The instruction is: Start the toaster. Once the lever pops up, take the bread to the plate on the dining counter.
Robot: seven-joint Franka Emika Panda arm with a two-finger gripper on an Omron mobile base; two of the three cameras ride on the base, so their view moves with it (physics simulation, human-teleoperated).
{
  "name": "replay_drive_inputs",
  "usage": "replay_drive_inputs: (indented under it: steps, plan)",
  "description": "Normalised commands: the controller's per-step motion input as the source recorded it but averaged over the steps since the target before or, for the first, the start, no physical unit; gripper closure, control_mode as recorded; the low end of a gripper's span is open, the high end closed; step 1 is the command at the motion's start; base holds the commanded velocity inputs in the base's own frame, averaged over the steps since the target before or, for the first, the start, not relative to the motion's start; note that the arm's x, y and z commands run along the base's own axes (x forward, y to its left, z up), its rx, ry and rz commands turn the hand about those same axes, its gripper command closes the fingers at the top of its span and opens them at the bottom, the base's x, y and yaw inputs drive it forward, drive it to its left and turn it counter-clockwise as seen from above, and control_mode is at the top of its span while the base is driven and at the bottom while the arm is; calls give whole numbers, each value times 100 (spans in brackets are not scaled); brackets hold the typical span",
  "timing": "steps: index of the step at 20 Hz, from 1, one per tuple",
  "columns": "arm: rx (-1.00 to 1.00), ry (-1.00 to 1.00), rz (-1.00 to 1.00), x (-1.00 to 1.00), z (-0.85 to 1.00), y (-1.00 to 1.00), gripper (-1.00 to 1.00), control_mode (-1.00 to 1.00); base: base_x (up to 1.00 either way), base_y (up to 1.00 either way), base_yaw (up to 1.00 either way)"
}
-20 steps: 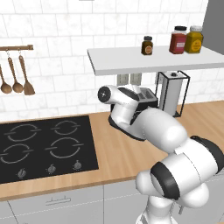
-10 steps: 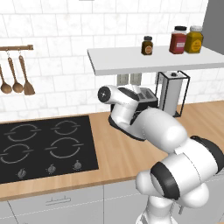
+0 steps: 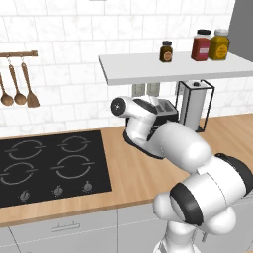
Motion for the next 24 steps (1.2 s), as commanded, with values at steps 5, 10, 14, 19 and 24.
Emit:
replay_drive_inputs:
  steps: [5,10,14,19,24]
  plan:
    - [0,0,0,0,0,0,-100,-100,0,0,0]
    - [0,0,0,0,0,0,-100,-100,0,0,0]
    - [0,0,0,0,0,0,-100,-100,0,0,0]
    - [0,0,0,0,0,0,-100,-100,0,0,0]
    - [0,0,0,0,0,0,-100,-100,0,0,0]
